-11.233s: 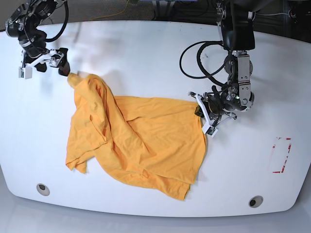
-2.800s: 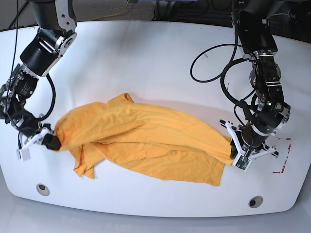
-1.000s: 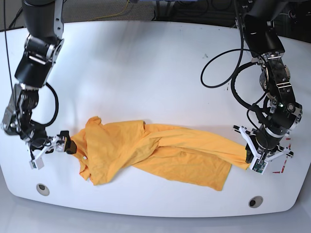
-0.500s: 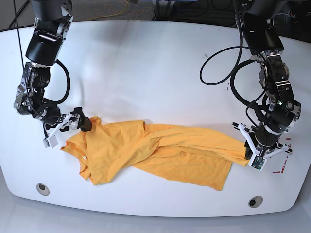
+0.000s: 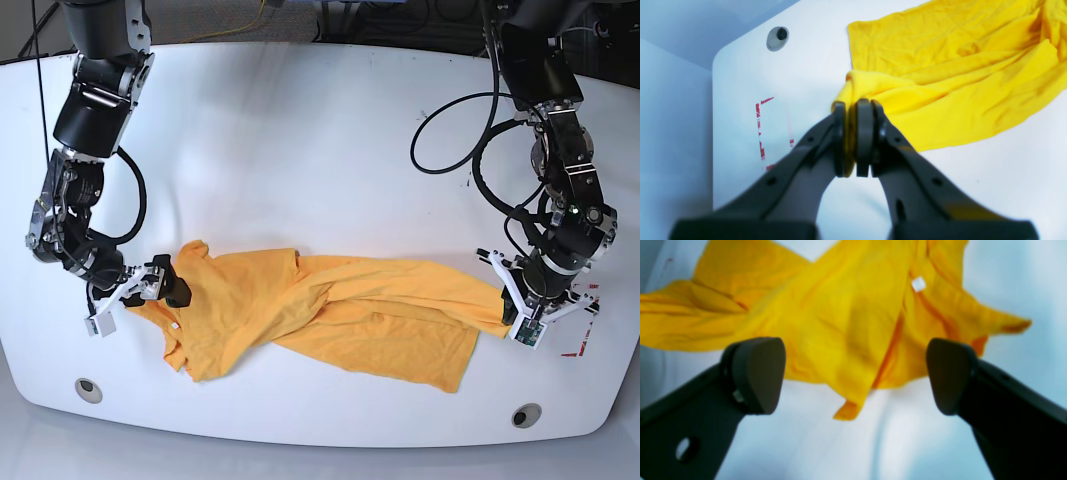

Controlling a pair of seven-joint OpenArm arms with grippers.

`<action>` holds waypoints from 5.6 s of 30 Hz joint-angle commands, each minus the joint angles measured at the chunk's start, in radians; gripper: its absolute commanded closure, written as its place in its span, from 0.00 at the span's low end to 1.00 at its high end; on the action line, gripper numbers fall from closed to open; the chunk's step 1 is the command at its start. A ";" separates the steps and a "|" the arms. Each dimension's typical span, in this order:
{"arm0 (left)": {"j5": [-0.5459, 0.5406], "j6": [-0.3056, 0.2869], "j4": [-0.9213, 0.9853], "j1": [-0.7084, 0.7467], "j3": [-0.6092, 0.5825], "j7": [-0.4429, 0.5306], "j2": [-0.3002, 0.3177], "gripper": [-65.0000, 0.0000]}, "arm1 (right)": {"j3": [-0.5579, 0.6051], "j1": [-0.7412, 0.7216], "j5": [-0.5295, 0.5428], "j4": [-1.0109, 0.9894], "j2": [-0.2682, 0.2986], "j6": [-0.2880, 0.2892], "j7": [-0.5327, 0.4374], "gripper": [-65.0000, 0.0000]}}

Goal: Layout the t-shirt on the table in an organized manner, then fold the t-shirt properly
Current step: 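Open the right gripper and regrasp the t-shirt collar edge, then lift the t-shirt high with both grippers, holding it stretched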

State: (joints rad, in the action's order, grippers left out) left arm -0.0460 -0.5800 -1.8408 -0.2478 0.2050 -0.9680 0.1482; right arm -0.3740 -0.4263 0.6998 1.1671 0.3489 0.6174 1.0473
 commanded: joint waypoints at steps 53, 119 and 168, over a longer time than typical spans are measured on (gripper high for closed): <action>-0.009 0.001 -0.017 -0.023 0.001 0.027 0.008 0.95 | -0.003 -0.059 0.025 -0.258 -0.086 0.002 -0.126 0.49; -0.002 0.056 -0.013 -0.689 -0.108 0.022 0.012 0.95 | 0.003 -0.745 0.019 -0.206 0.089 -0.098 0.121 1.00; -0.055 0.074 0.014 -0.683 -0.132 -0.193 0.040 0.95 | 0.142 -0.799 0.079 -0.267 0.235 -0.098 0.156 1.00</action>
State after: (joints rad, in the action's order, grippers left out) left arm -0.1070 -0.5125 -1.8080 -0.9070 0.0700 -1.1660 0.1810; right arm -0.2211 -1.2049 0.7712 0.8837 0.5632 0.5228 1.2179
